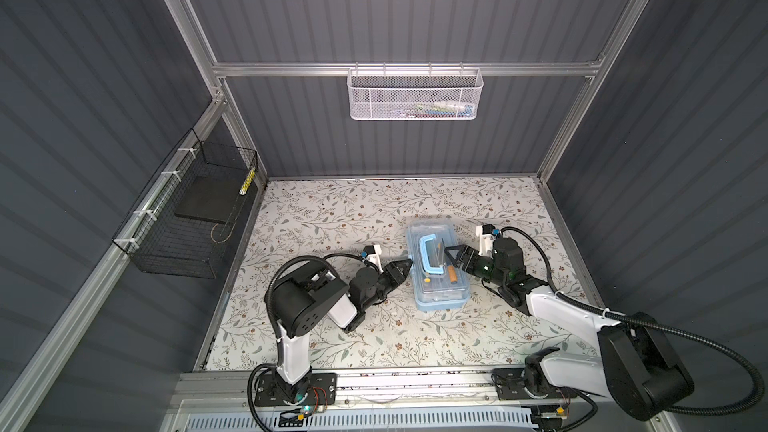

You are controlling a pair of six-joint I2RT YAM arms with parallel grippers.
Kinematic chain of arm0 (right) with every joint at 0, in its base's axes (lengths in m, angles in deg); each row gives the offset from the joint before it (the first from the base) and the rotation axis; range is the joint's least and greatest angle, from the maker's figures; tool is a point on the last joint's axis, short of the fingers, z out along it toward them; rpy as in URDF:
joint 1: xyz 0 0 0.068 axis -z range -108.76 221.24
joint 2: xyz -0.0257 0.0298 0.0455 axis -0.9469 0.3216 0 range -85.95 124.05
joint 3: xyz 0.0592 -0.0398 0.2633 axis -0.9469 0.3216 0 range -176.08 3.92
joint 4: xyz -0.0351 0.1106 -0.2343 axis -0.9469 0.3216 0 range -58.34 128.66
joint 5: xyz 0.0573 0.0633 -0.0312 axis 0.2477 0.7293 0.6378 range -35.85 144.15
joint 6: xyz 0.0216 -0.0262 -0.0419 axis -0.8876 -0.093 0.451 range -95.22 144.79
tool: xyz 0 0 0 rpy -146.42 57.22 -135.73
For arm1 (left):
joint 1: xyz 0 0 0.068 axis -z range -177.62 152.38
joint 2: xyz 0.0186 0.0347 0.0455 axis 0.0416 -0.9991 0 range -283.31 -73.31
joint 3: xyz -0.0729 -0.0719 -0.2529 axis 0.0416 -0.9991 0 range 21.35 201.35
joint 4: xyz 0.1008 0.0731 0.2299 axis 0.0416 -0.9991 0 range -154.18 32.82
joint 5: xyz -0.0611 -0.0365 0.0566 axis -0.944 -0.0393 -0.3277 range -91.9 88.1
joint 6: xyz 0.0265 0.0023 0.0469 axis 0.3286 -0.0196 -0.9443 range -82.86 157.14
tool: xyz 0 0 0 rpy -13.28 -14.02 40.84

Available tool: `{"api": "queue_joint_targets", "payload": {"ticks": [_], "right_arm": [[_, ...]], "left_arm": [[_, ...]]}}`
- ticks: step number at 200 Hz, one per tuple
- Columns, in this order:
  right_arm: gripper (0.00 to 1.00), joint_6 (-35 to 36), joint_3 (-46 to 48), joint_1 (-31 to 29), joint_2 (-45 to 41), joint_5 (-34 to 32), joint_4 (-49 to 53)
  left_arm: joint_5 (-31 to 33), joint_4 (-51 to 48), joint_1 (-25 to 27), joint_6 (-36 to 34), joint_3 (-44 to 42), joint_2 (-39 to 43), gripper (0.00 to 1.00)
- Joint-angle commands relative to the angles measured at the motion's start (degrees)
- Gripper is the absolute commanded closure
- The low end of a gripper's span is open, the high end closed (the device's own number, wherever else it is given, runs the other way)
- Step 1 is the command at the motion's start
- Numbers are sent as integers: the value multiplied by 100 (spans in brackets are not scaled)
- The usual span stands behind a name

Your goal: Pack the tool kit

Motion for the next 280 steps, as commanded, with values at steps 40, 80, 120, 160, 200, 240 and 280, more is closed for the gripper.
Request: {"api": "queue_joint_targets", "payload": {"ticks": [40, 80, 120, 160, 200, 240, 280], "right_arm": [[24, -414, 1, -323, -254, 458, 1460], [21, 66, -515, -271, -440, 101, 2230], [21, 286, -954, -217, 93, 358, 2046], [22, 329, -1195, -223, 401, 307, 2144], [21, 877, -1589, -159, -50, -429, 3076], [7, 1570, -2062, -155, -1083, -1904, 4280], [3, 2081, -1659, -158, -2247, -3601, 4489]], "left_arm": [[-156, -4088, -656, -1214, 353, 1809, 17], [777, -6381, -670, -2355, 1250, 3054, 9], [1404, -7212, -689, -2790, 1542, 3654, 7], [1715, -7608, -699, -3002, 1632, 3977, 6], [1981, -7874, -697, -3189, 1738, 4132, 1], [3161, -7923, -696, -4035, 1905, 4079, 0], [3970, -4905, -696, -6298, 377, 4520, 0]]}}
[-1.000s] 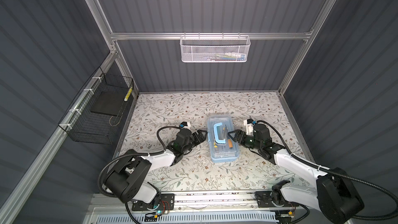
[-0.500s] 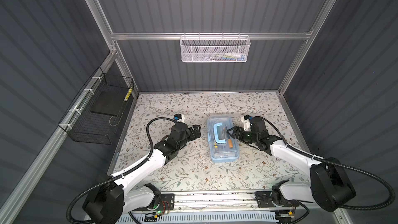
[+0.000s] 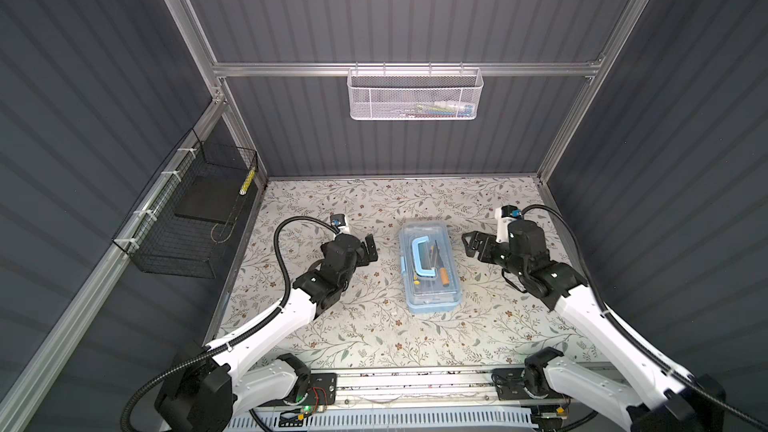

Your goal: Pack the tool kit

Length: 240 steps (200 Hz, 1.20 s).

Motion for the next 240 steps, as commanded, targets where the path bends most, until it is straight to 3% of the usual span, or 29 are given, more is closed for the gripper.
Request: {"api": "queue_joint_targets", "payload": {"ticks": [1, 15, 47, 75, 105, 120, 127, 140, 151, 162, 173, 182, 192, 200, 209, 224, 231, 240], "right_arm": [[3, 555, 300, 14, -488, -1327, 464], [2, 664, 583, 14, -734, -1430, 57], [1, 553, 1316, -31, -992, -1358, -1120], [1, 785, 1386, -36, -803, -1359, -1464], [1, 1206, 1513, -22, -523, -1908, -1847], [1, 1529, 1617, 82, -457, -2386, -2201], [1, 1696, 1668, 190, -407, -2514, -2413], [1, 1976, 1781, 472, -192, -2726, -2910], [1, 2074, 1841, 814, 99, -2742, -3272], [1, 2079, 1903, 1200, 476, -2558, -3623], [1, 2152, 2026, 1455, 945, -2552, -4109], [1, 2316, 2208, 1600, 1441, -2579, -4797], [1, 2538, 2563, 1729, 1943, -2590, -6007], [1, 2690, 2610, 1733, 2137, -2808, -6461], [1, 2465, 2676, 1870, 2190, -2309, -6565], [1, 2612, 2995, 2172, 3047, -1075, -7950], [1, 2760, 3027, 2103, 3223, -1206, -8475], [1, 2565, 2919, 2128, 2883, -1169, -7689]], "left_arm": [[882, 1971, -32, -1748, -886, 323, 0], [1581, 2672, -182, -2030, -1289, 337, 0], [1317, 2648, -1323, -2079, -1671, 116, 0], [842, 3579, -2231, -1953, -1890, -1096, 0], [896, 5184, -2383, -2378, -1817, -2414, 0], [881, 6075, -2684, -2119, -1947, -2978, 0], [571, 6539, -2840, -2111, -2121, -3054, 0], [52, 5973, -2987, -1961, -2117, -2834, 0], [-331, 5951, -3037, -2093, -1958, -3142, 0], [-306, 6468, -3033, -2371, -1755, -3649, 0], [-472, 4828, -3077, -2043, -1344, -3264, 0], [-326, 5251, -3118, -2233, -1204, -3582, 0], [-418, 4608, -3116, -2019, -1143, -3352, 0], [-394, 5110, -3118, -2136, -1221, -3498, 0], [-384, 4909, -3117, -2103, -1187, -3461, 0], [-387, 5031, -3117, -2124, -1196, -3484, 0], [-374, 5013, -3117, -2131, -1194, -3487, 0], [-356, 4773, -3117, -2083, -1154, -3411, 0]]}}
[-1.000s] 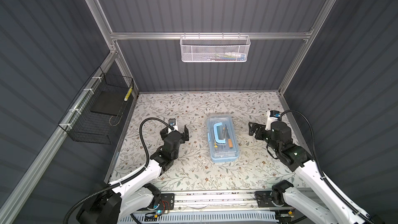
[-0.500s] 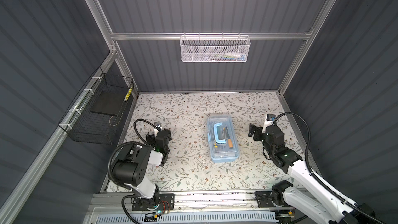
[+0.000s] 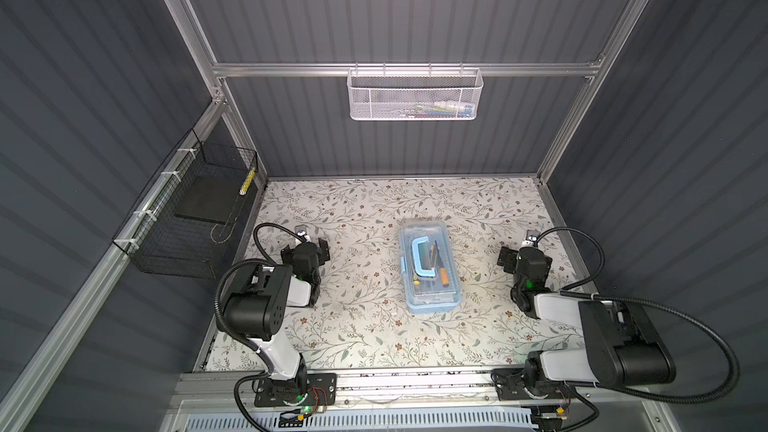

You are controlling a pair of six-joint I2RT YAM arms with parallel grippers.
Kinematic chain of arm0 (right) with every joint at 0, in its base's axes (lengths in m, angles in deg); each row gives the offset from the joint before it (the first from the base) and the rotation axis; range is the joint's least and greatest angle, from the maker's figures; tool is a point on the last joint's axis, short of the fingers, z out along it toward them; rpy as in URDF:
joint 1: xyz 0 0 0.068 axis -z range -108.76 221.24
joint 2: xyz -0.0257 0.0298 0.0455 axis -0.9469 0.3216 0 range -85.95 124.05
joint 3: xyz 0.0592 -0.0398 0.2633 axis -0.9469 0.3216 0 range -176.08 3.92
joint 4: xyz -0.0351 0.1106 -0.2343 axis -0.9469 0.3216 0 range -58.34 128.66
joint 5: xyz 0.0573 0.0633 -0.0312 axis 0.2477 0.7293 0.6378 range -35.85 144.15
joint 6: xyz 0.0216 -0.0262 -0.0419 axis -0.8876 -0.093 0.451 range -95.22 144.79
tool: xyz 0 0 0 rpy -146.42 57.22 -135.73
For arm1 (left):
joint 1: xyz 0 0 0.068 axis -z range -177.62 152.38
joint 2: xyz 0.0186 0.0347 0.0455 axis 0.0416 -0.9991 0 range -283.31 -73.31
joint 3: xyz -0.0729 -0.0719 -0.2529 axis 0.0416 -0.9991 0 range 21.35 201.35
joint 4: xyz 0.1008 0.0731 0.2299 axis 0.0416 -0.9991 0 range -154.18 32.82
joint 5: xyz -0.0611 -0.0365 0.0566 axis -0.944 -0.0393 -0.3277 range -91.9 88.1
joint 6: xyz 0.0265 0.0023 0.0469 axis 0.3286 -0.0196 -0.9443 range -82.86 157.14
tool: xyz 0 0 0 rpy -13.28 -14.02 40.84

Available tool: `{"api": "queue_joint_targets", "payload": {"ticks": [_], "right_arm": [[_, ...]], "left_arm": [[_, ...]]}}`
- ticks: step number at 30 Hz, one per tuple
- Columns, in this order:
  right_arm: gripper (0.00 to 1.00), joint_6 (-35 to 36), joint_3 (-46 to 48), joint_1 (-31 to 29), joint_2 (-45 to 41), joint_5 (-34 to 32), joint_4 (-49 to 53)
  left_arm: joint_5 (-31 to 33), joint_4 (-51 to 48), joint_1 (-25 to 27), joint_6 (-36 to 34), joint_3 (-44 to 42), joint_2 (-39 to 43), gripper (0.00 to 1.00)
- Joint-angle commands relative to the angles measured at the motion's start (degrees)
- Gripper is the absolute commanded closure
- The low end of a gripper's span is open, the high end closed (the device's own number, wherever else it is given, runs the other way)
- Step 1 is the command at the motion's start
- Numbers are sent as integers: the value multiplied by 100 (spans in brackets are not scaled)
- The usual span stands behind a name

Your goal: Pack the tool kit

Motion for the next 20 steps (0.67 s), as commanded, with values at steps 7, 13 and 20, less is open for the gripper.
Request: {"api": "queue_joint_targets", "payload": {"ticks": [7, 13, 20], "right_arm": [[1, 206, 110, 75, 97, 755, -1522], [1, 214, -23, 95, 202, 806, -1433], [1, 24, -194, 443, 91, 1587, -898]], "left_arm": [[-68, -48, -48, -17, 27, -4, 0], [-58, -53, -49, -17, 32, -7, 0], [-64, -55, -48, -17, 32, -7, 0]]}}
